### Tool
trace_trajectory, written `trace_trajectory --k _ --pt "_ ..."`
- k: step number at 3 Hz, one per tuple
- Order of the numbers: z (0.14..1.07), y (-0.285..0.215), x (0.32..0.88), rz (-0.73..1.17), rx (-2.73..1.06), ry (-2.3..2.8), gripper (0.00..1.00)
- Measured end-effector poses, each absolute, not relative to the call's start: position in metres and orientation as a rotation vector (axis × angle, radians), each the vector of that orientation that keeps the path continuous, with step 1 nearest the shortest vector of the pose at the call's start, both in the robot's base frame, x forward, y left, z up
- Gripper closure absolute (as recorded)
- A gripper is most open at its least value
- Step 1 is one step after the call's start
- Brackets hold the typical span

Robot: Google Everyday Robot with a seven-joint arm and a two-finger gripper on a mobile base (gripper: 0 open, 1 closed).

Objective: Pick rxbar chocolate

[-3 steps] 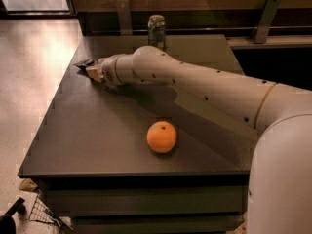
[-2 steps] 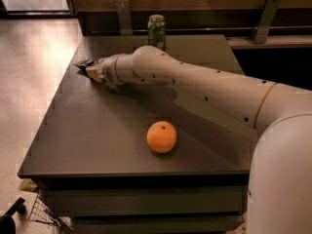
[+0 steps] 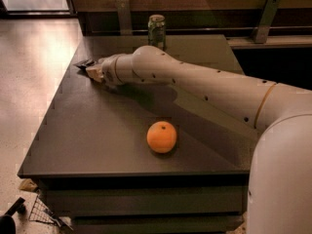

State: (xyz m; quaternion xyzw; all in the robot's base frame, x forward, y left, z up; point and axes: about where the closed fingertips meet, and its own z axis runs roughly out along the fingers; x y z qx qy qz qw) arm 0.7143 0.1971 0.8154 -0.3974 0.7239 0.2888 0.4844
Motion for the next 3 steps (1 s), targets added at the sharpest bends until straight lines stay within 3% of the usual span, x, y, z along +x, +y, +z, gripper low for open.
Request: trace_trajectory --k 3 --pt "0.925 0.184 0.678 0.527 -1.104 1.772 1.0"
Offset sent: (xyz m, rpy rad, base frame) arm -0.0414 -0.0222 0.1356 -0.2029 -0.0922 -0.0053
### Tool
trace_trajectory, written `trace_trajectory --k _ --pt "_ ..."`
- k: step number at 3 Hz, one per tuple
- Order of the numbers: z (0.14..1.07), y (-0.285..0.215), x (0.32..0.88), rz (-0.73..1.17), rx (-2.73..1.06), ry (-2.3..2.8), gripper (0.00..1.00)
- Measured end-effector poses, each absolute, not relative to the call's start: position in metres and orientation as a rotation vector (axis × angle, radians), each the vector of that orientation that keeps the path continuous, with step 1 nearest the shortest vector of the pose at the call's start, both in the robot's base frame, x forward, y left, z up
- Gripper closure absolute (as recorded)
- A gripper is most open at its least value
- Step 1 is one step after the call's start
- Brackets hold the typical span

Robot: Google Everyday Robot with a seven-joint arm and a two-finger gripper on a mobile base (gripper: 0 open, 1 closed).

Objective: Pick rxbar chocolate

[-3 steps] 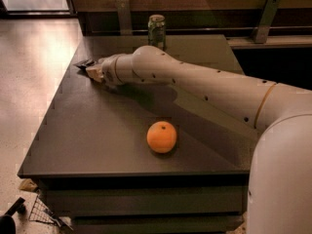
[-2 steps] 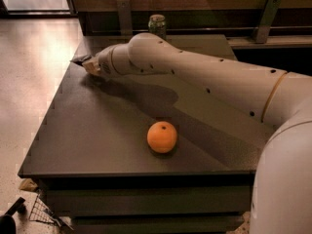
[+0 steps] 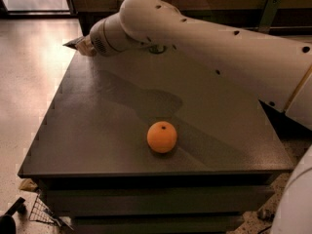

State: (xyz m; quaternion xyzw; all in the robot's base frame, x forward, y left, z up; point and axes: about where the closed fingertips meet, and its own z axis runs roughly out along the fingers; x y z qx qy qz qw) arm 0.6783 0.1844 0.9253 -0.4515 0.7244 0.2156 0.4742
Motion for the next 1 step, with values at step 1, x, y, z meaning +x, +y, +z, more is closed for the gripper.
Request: trace_trajectory --k 1 --pt "0.9513 0.1752 0.6657 0.512 -1.138 1.756 1.0"
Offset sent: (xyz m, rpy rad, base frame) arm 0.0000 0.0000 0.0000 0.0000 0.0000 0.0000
